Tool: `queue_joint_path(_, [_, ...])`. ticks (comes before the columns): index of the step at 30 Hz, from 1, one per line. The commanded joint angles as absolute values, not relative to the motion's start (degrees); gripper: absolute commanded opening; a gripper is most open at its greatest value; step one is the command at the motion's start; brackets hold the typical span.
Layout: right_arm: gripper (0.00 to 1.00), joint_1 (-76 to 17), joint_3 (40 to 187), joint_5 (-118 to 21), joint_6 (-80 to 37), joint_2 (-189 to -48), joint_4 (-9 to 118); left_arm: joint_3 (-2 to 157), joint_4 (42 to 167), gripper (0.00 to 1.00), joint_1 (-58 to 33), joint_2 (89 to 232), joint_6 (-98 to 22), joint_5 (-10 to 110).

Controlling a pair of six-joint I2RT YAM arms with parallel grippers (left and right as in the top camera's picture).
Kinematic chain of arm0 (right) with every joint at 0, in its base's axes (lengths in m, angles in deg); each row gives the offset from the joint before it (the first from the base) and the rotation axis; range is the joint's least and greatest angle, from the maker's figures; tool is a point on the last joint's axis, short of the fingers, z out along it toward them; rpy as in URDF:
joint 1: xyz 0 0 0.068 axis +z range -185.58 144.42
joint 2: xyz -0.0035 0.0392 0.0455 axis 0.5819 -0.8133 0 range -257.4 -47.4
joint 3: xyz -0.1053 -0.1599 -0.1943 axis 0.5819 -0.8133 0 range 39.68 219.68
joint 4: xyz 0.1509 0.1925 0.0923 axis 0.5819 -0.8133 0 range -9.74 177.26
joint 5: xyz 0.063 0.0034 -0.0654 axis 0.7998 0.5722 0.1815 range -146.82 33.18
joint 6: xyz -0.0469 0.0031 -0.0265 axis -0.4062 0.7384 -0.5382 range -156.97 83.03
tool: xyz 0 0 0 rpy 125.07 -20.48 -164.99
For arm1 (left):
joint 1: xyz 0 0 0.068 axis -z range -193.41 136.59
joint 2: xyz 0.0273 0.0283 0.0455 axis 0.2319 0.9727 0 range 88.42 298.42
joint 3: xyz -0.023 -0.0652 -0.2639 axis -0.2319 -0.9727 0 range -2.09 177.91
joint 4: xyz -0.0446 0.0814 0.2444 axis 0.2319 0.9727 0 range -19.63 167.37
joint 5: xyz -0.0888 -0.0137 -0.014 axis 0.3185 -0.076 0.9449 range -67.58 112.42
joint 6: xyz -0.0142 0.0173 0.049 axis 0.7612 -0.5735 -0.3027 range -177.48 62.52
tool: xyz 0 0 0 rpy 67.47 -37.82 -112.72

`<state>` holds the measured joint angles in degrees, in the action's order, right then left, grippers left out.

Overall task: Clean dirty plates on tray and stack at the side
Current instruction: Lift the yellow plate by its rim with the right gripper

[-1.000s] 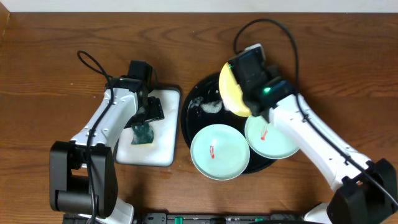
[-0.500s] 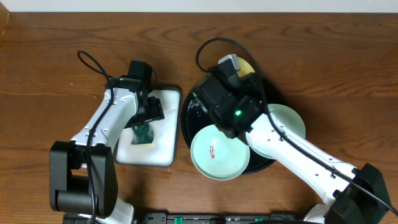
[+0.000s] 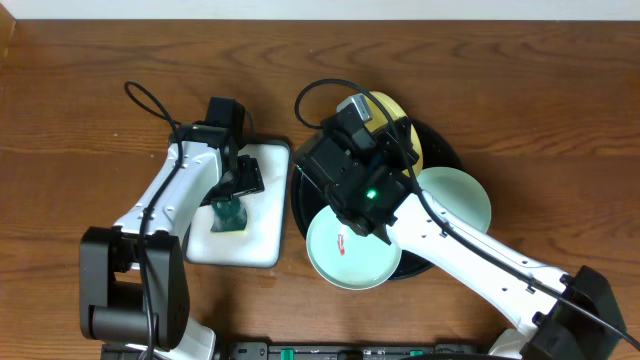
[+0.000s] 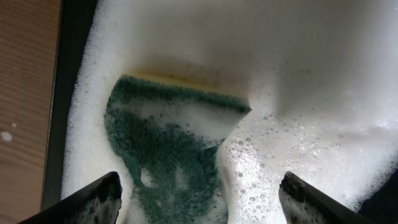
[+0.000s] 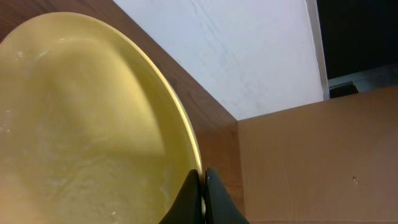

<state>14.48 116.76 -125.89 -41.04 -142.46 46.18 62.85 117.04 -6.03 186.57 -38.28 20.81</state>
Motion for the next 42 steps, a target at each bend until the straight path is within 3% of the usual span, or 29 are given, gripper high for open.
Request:
queue_joint_path(1, [0.01,14.77,116.82,-128.41,-41.57,-140.98,46.31,63.12,117.39,0.82,-6.17,186.46,-38.81,20.92])
queue_joint_path(42, [0.01,14.46,116.82,-128.10,-41.00,-140.98,49.24,63.12,117.39,0.82,-6.17,186.46,-38.81,20.92])
